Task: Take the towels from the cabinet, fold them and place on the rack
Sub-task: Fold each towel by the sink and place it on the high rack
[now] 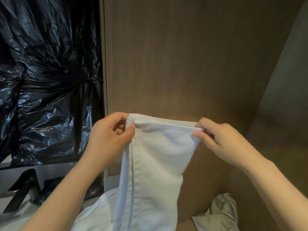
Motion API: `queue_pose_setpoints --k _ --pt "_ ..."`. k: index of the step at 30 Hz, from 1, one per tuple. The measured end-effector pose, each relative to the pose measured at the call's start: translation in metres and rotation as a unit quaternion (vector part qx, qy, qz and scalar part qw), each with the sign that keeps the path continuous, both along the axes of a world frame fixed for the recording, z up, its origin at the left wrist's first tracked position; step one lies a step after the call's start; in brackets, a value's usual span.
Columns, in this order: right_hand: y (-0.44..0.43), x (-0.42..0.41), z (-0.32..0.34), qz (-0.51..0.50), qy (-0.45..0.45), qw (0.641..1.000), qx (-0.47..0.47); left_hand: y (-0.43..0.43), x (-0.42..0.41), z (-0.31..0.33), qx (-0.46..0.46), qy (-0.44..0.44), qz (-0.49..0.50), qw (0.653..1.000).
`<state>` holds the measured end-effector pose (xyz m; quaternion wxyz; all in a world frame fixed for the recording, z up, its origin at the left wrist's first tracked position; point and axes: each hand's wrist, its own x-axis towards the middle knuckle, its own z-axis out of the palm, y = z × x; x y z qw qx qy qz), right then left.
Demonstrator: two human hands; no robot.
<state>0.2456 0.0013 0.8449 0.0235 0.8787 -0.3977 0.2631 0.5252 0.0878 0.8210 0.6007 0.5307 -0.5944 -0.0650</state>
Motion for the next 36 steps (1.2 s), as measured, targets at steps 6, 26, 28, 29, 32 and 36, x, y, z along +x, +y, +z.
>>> queue_pose_setpoints --k 6,26,28,29,32,36 --pt "-0.009 0.011 0.063 0.025 -0.073 0.992 -0.098 -0.016 0.014 0.047 -0.034 0.003 0.001 0.999" --pt "0.002 0.028 0.066 0.09 -0.171 0.98 -0.04 -0.002 -0.014 0.068 -0.072 0.023 -0.046 0.996" --pt "0.01 0.04 0.062 0.117 -0.17 0.977 -0.056 0.001 -0.024 0.068 -0.071 -0.006 -0.042 0.997" --pt "0.013 0.047 0.059 0.125 -0.173 0.975 -0.06 0.004 -0.029 0.068 -0.07 -0.022 -0.041 0.996" --pt "0.02 0.062 0.048 0.136 -0.188 0.971 -0.06 0.011 -0.034 0.07 -0.083 -0.056 -0.042 0.994" --pt "0.024 0.078 0.03 0.128 -0.225 0.964 -0.065 0.018 -0.031 0.068 -0.087 -0.075 -0.035 0.993"
